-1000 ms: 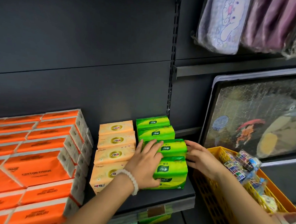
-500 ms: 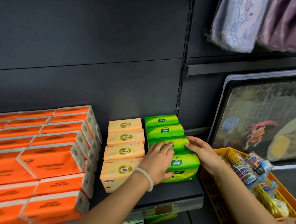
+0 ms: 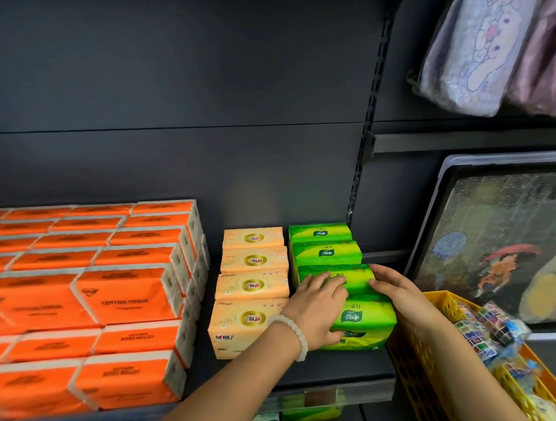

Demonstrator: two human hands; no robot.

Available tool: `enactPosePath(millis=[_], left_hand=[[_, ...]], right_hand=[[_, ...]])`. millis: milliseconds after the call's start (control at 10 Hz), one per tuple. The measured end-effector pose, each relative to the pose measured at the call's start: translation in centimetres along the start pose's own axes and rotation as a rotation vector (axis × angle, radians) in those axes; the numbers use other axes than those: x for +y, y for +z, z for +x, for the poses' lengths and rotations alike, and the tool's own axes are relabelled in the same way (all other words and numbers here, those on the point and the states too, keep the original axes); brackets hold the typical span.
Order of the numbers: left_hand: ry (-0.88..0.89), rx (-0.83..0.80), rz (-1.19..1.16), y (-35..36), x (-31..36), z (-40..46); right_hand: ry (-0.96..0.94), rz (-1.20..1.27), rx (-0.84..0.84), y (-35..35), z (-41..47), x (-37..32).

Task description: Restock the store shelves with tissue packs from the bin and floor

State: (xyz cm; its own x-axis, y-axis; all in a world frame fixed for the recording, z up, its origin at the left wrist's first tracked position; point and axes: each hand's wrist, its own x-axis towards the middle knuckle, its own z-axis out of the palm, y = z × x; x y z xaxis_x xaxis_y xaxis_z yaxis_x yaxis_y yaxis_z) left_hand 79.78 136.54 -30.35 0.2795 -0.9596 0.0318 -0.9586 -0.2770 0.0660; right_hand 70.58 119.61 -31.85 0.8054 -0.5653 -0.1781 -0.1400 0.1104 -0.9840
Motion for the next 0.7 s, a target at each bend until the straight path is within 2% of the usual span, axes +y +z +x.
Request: enactPosePath(millis=[200, 400, 600, 700], left_hand=[[-0.062, 0.126, 0.14, 0.1, 0.4, -0.8], [-0.079, 0.143, 0.082, 0.6, 0.2, -1.1], [-0.104, 0.066, 0.031, -2.1, 0.4, -2.4], [-0.148, 0.161, 0.041, -4.2, 0.1, -4.4]], right_hand=[[-0.018, -0.1, -0.016, -0.2, 0.3, -0.2], [-0.093, -0.259, -0.035, 0.2, -0.1, -0.2], [-0.28, -0.923, 0.091, 0.2, -1.9, -1.3], [-0.488, -1.235, 0.148, 1.3, -3.9, -2.2]])
